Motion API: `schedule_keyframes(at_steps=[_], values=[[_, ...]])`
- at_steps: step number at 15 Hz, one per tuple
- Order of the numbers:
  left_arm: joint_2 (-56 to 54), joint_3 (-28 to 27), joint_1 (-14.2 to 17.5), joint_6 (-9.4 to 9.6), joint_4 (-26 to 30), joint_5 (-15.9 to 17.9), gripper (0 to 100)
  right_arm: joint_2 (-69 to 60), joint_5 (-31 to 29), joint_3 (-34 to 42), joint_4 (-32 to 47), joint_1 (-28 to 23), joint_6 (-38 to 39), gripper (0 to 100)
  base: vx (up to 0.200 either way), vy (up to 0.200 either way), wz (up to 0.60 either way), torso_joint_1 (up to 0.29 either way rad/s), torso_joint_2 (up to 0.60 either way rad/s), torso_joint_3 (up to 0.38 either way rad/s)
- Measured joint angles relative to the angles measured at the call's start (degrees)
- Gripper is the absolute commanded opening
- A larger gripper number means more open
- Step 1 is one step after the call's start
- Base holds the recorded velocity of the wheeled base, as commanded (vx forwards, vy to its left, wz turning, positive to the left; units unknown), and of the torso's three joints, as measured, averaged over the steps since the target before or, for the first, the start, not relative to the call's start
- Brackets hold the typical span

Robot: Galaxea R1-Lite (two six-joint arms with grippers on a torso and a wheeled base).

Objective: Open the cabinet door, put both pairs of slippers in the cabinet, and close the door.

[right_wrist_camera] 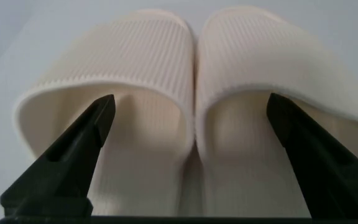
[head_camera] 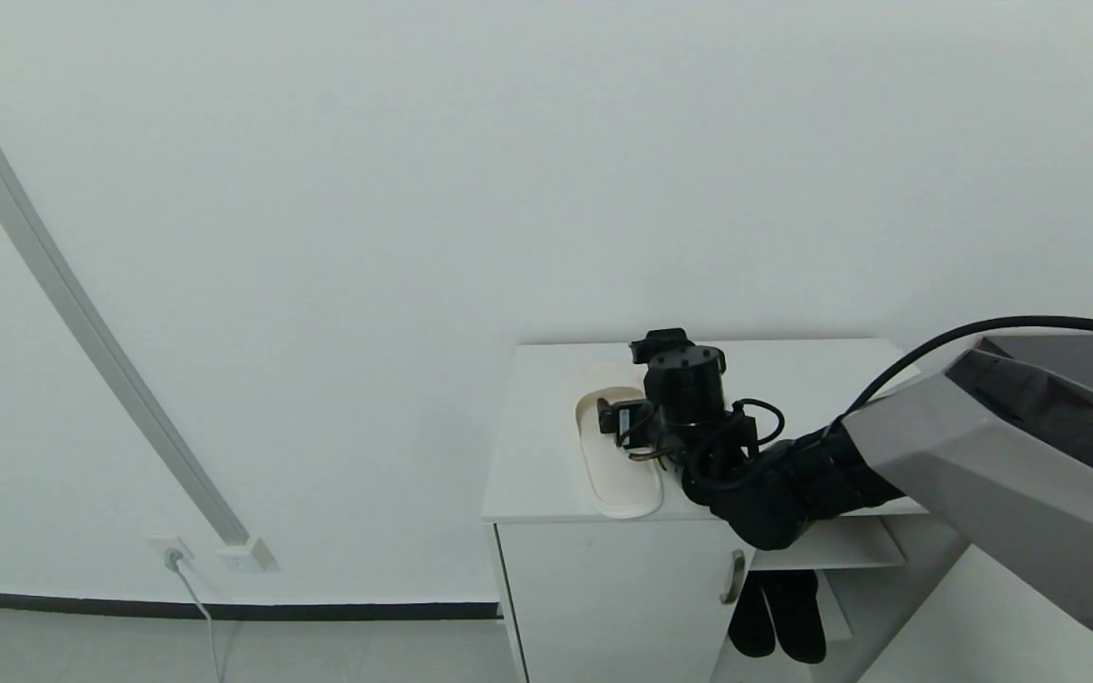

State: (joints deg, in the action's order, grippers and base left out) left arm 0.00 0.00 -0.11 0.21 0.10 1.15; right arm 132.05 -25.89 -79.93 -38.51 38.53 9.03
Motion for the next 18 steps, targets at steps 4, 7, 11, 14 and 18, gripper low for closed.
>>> schedule_keyframes(at_steps=[4, 7, 11, 14, 18], values=[[0.0, 0.0, 0.0, -0.02, 0.0, -0.02, 0, 1.55, 1.13, -1.27, -1.5, -0.56, -1.78, 100, 0.0, 0.0, 0.0, 0.0, 0.0, 0.0], [0.0, 0.0, 0.01, -0.07, 0.0, -0.06, 0, 1.72, 1.13, -1.29, -1.96, -0.59, -2.12, 0, 0.0, 0.0, 0.0, 0.0, 0.0, 0.0], [0.0, 0.0, 0.0, -0.07, 0.0, -0.04, 0, 1.8, 1.1, -1.05, -2.38, -0.54, -2.28, 0, 0.0, 0.0, 0.0, 0.0, 0.0, 0.0], [0.0, 0.0, 0.0, -0.1, 0.0, -0.06, 0, 1.61, 1.12, -0.57, -2.44, -0.5, -2.26, 0, 0.0, 0.0, 0.0, 0.0, 0.0, 0.0], [0.0, 0.0, 0.0, -0.07, 0.0, -0.04, 0, -2.54, 2.57, 2.71, -2.21, -0.33, -2.58, 0, 0.0, 0.0, 0.0, 0.0, 0.0, 0.0]])
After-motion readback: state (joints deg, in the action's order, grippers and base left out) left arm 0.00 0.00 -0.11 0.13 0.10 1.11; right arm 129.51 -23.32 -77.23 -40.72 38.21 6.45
